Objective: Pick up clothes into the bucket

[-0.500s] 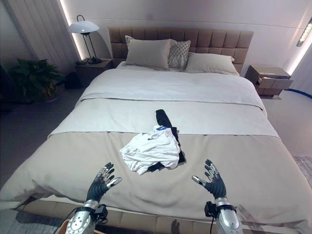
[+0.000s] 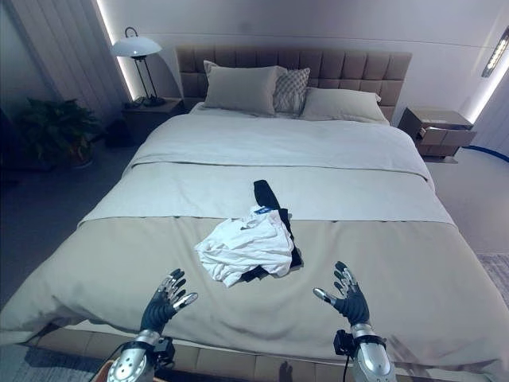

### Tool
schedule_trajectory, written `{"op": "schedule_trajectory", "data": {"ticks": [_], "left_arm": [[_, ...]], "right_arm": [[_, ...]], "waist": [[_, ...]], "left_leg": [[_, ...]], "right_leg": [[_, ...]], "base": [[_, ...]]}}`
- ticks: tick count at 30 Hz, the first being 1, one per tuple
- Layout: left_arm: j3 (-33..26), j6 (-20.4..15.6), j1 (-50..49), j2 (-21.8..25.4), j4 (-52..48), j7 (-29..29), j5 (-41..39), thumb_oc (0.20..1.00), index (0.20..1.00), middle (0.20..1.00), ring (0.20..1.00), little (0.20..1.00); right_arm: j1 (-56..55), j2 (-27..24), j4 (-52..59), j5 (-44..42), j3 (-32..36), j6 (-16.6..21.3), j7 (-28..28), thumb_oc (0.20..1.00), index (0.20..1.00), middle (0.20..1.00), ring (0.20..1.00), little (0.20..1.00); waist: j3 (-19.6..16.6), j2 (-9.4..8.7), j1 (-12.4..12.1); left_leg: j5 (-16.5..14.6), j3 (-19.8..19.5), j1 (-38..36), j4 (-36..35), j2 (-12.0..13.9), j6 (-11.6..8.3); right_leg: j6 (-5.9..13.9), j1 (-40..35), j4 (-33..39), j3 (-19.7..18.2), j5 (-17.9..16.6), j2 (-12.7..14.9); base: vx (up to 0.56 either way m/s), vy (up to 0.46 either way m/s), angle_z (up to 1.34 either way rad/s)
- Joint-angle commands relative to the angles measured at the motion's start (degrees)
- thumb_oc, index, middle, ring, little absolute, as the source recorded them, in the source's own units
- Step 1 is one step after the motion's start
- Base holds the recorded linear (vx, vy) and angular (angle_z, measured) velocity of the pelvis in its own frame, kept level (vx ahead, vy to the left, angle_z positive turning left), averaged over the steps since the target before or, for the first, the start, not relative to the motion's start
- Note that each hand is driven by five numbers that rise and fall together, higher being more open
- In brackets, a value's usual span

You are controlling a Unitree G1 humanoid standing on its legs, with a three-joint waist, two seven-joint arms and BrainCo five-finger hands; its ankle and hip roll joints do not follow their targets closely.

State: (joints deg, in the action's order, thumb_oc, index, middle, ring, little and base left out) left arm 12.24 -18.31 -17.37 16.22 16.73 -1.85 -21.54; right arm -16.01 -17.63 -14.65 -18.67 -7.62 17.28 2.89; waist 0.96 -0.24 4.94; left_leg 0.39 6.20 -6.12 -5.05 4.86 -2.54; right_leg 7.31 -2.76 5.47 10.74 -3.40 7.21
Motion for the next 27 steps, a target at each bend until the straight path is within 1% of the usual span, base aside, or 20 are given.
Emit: {"op": "schedule_trajectory", "data": {"ticks": [1, 4, 7, 9, 10, 12, 13, 15, 16, 17, 18, 19, 20, 21, 22, 25, 26, 27], "left_arm": [[-2.4, -3.4, 1.5, 2.0, -4.7, 1.7, -2.1, 1.0, 1.0, 1.0, 1.0, 1.0], [-2.8, -3.5, 0.6, 2.6, -5.7, 2.6, -3.0, 1.0, 1.0, 1.0, 1.0, 1.0], [-2.9, -3.6, -0.1, 2.8, -5.7, 3.0, -3.3, 1.0, 1.0, 1.0, 1.0, 1.0], [-2.8, -3.6, -0.4, 3.1, -5.5, 3.4, -3.5, 1.0, 1.0, 1.0, 1.0, 1.0], [-2.8, -3.6, -0.4, 3.1, -5.5, 3.4, -3.5, 1.0, 1.0, 1.0, 1.0, 1.0], [-2.6, -3.8, 0.0, 3.9, -5.9, 3.4, -3.8, 1.0, 1.0, 1.0, 1.0, 1.0], [-2.5, -3.8, 0.5, 4.4, -6.1, 3.2, -3.7, 1.0, 1.0, 1.0, 1.0, 1.0], [-2.0, -4.1, 1.0, 5.3, -6.4, 3.1, -3.1, 1.0, 1.0, 1.0, 1.0, 1.0], [-2.0, -4.1, 1.1, 5.4, -6.3, 3.1, -3.0, 1.0, 1.0, 1.0, 1.0, 1.0], [-1.0, -4.7, 2.6, 6.9, -6.2, 2.4, -2.3, 1.0, 1.0, 1.0, 1.0, 1.0], [-0.7, -4.9, 3.5, 7.4, -6.3, 1.9, -2.8, 1.0, 1.0, 1.0, 1.0, 1.0], [-0.4, -5.2, 4.2, 8.1, -6.4, 1.5, -3.4, 1.0, 1.0, 1.0, 1.0, 1.0], [-0.8, -5.4, 4.3, 8.6, -6.7, 1.1, -4.2, 1.0, 1.0, 1.0, 1.0, 1.0], [-0.8, -5.4, 4.6, 8.8, -6.8, 0.9, -4.5, 1.0, 1.0, 1.0, 1.0, 1.0], [-0.5, -5.6, 4.8, 8.8, -6.8, 0.6, -4.7, 1.0, 1.0, 1.0, 1.0, 1.0], [0.7, -5.7, 5.0, 9.1, -7.8, 0.1, -6.6, 1.0, 1.0, 1.0, 1.0, 1.0], [0.6, -5.7, 5.0, 9.0, -7.8, 0.2, -6.6, 1.0, 1.0, 1.0, 1.0, 1.0], [2.3, -5.7, 5.7, 9.2, -8.3, -0.4, -6.8, 1.0, 1.0, 1.0, 1.0, 1.0]], "right_arm": [[4.0, -0.2, 2.1, 0.4, 0.4, 3.4, -0.8, 1.0, 1.0, 1.0, 1.0, 1.0], [4.9, -0.9, 2.1, 0.7, 0.4, 3.7, -1.0, 1.0, 1.0, 1.0, 1.0, 1.0], [5.8, -1.3, 1.7, 1.2, 0.3, 3.8, -0.9, 1.0, 1.0, 1.0, 1.0, 1.0], [7.6, -1.5, 0.9, 2.2, 0.2, 3.7, -0.3, 1.0, 1.0, 1.0, 1.0, 1.0], [7.6, -1.5, 0.9, 2.2, 0.1, 3.7, -0.3, 1.0, 1.0, 1.0, 1.0, 1.0], [10.4, -1.7, 0.0, 3.4, -0.5, 3.4, 0.6, 1.0, 1.0, 1.0, 1.0, 1.0], [11.8, -1.8, -0.3, 4.0, -0.9, 3.4, 1.0, 1.0, 1.0, 1.0, 1.0, 1.0], [13.9, -1.9, -0.5, 5.0, -1.6, 3.4, 1.6, 1.0, 1.0, 1.0, 1.0, 1.0], [14.0, -1.9, -0.5, 5.1, -1.6, 3.4, 1.7, 1.0, 1.0, 1.0, 1.0, 1.0], [17.3, -2.8, -1.1, 6.5, -2.3, 3.5, 3.6, 1.0, 1.0, 1.0, 1.0, 1.0], [19.0, -3.2, -1.1, 6.6, -2.5, 3.6, 4.5, 1.0, 1.0, 1.0, 1.0, 1.0], [21.2, -3.9, -1.1, 6.5, -2.8, 3.9, 5.3, 1.0, 1.0, 1.0, 1.0, 1.0], [22.7, -4.4, -1.3, 6.9, -2.7, 3.7, 6.3, 1.0, 1.0, 1.0, 1.0, 1.0], [24.1, -4.6, -1.3, 7.4, -3.0, 3.7, 7.1, 1.0, 1.0, 1.0, 1.0, 1.0], [25.7, -4.7, -2.0, 7.2, -3.2, 3.8, 8.0, 1.0, 1.0, 1.0, 1.0, 1.0], [32.2, -6.1, -5.2, 9.0, -3.8, 3.3, 12.0, 1.0, 1.0, 1.0, 1.0, 1.0], [32.3, -6.1, -5.3, 9.0, -3.8, 3.4, 12.1, 1.0, 1.0, 1.0, 1.0, 1.0], [37.7, -7.0, -8.5, 11.3, -4.6, 2.5, 15.6, 1.0, 1.0, 1.0, 1.0, 1.0]], "waist": [[3.3, -2.8, -0.8], [4.4, -2.92, -1.5], [4.6, -2.87, -2.0], [4.8, -2.81, -2.7], [4.8, -2.81, -2.7], [5.6, -2.57, -3.5], [6.3, -2.39, -3.7], [7.4, -2.51, -4.0], [7.4, -2.57, -4.0], [10.2, -2.63, -4.1], [11.3, -2.64, -4.1], [12.9, -2.61, -3.7], [13.5, -2.73, -3.9], [13.5, -2.93, -4.5], [13.7, -2.97, -4.7], [14.6, -2.16, -5.5], [14.5, -2.11, -5.4], [15.3, -1.31, -5.9]], "left_leg": [[-3.0, -4.1, 5.2, 8.1, -0.7, 0.11], [-4.3, -4.5, 7.4, 11.5, -1.4, 0.43], [-4.6, -4.4, 7.8, 11.8, -1.7, 0.77], [-5.2, -4.2, 8.6, 12.1, -2.5, 1.38], [-5.2, -4.2, 8.6, 12.1, -2.5, 1.38], [-5.9, -4.1, 9.9, 12.6, -4.0, 2.86], [-6.2, -4.1, 10.3, 12.7, -4.5, 3.61], [-6.7, -4.3, 11.1, 13.5, -5.5, 4.39], [-6.7, -4.3, 11.3, 13.6, -5.6, 4.42], [-6.9, -5.3, 13.9, 15.6, -6.4, 4.48], [-7.0, -5.7, 15.6, 16.7, -6.4, 4.38], [-6.9, -6.2, 17.9, 18.1, -5.9, 4.19], [-6.8, -6.9, 20.5, 19.9, -5.2, 3.75], [-6.8, -6.9, 22.6, 20.9, -5.0, 3.39], [-6.6, -7.1, 24.3, 21.0, -4.8, 3.14], [-4.4, -8.8, 29.0, 20.6, -4.0, 1.85], [-4.3, -8.8, 29.2, 20.6, -4.0, 1.82], [-3.3, -9.5, 31.7, 20.0, -3.3, 1.03]], "right_leg": [[2.13, -1.6, -2.9, 0.0, 1.6, 2.9], [2.15, -1.2, -3.6, -0.2, 1.7, 3.4], [2.45, -1.1, -3.5, 0.0, 1.6, 3.8], [3.16, -0.2, -4.1, 0.1, 1.5, 4.8], [3.16, -0.2, -4.2, 0.1, 1.5, 4.8], [4.02, 3.2, -9.4, 0.1, 2.4, 6.9], [4.24, 5.6, -13.2, -0.2, 2.8, 7.9], [4.1, 9.1, -18.4, -1.1, 2.5, 9.2], [4.13, 9.3, -18.7, -1.2, 2.6, 9.3], [3.75, 12.9, -19.3, -2.4, 0.7, 10.1], [3.51, 14.5, -17.9, -2.6, 0.3, 10.3], [3.35, 17.2, -16.7, -3.9, -0.6, 10.1], [3.25, 18.5, -16.4, -4.5, -0.6, 10.0], [3.27, 18.4, -15.3, -3.0, -0.7, 10.9], [3.24, 19.0, -14.4, -2.3, -1.0, 10.9], [3.02, 22.7, -14.0, -0.3, -1.1, 9.9], [2.99, 22.9, -14.0, -0.3, -1.1, 9.9], [2.95, 25.1, -13.8, 0.4, -1.1, 9.2]], "base": [[0.0, 0.0, 0.0], [0.0, 0.025, 0.0], [0.02, 0.056, 0.03], [0.01, 0.08, 0.01], [-0.02, 0.117, 0.0], [-0.05, 0.178, 0.0], [-0.06, 0.171, 0.0], [-0.05, 0.116, -0.03], [-0.13, 0.05, 0.02], [-0.18, -0.015, 0.12], [-0.27, -0.065, 0.17], [-0.22, -0.14, 0.24], [-0.2, -0.144, 0.3], [-0.15, -0.141, 0.38], [-0.14, -0.122, 0.32], [-0.1, -0.116, 0.19], [-0.08, -0.102, 0.26], [-0.08, -0.083, 0.22]]}}
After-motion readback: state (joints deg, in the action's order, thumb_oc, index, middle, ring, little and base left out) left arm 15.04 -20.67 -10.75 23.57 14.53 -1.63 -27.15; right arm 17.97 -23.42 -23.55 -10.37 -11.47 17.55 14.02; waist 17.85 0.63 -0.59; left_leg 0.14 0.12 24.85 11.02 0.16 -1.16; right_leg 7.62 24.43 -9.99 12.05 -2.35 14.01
